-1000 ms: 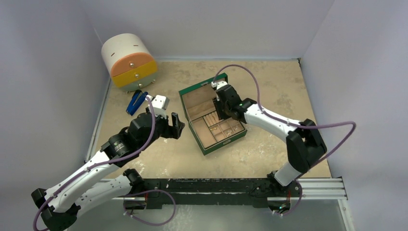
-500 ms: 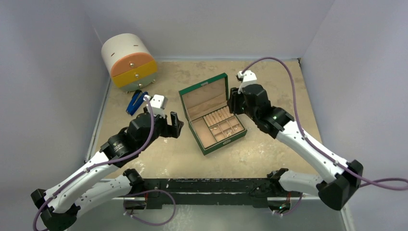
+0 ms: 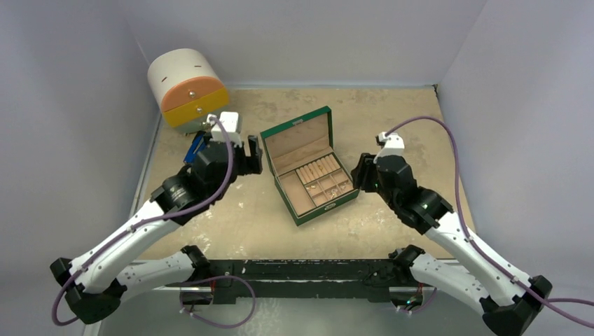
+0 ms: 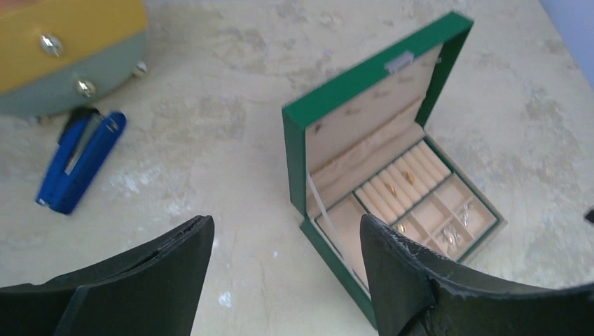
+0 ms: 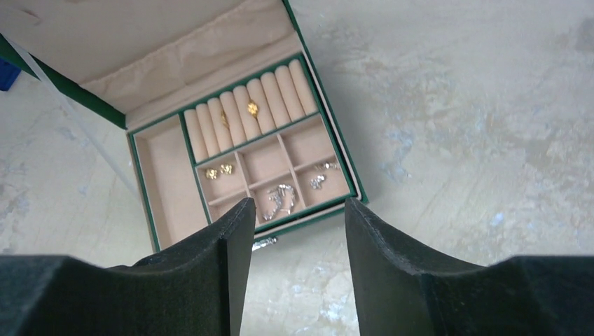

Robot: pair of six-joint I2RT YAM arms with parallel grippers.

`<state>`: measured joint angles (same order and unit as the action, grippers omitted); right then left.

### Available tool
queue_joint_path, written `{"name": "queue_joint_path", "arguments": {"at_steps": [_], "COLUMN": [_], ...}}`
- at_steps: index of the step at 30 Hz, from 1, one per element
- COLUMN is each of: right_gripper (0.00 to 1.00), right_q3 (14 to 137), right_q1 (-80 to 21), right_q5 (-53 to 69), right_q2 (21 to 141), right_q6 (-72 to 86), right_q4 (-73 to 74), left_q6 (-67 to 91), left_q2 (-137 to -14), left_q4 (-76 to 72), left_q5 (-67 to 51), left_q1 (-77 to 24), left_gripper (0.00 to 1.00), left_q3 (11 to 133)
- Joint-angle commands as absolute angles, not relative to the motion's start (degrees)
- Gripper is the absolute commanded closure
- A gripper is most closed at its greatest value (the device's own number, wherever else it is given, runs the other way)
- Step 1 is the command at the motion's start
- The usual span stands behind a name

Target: Organize the mixed jewelry

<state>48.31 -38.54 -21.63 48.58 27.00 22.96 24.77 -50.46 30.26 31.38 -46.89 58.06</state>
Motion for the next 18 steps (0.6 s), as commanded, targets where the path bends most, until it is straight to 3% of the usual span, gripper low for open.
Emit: {"name": "queue_joint_path", "arguments": {"at_steps": [1, 9, 18], "right_gripper": [0.47, 0.45, 0.45], "right_q3": [45.5, 43.1, 40.9], "right_q1": [-38.3, -38.3, -38.3], "right_q5": [-23.1, -22.4, -16.2], "right_q2": [43.0, 36.1, 30.1], "right_q6": [31.2, 31.2, 32.0], "right_q4": [24.3, 26.2, 26.4], "left_q6": [18.5, 14.2, 17.2], "left_q2": [-58.2, -73.2, -88.6], "left_q4": [28.9, 28.9, 32.0], "left_q5": [37.9, 40.2, 33.1], "left_q1": [-46.6, -44.6, -36.8], "left_gripper": [0.27, 0.27, 0.27], "left_q3": [69.5, 83.6, 93.3]}}
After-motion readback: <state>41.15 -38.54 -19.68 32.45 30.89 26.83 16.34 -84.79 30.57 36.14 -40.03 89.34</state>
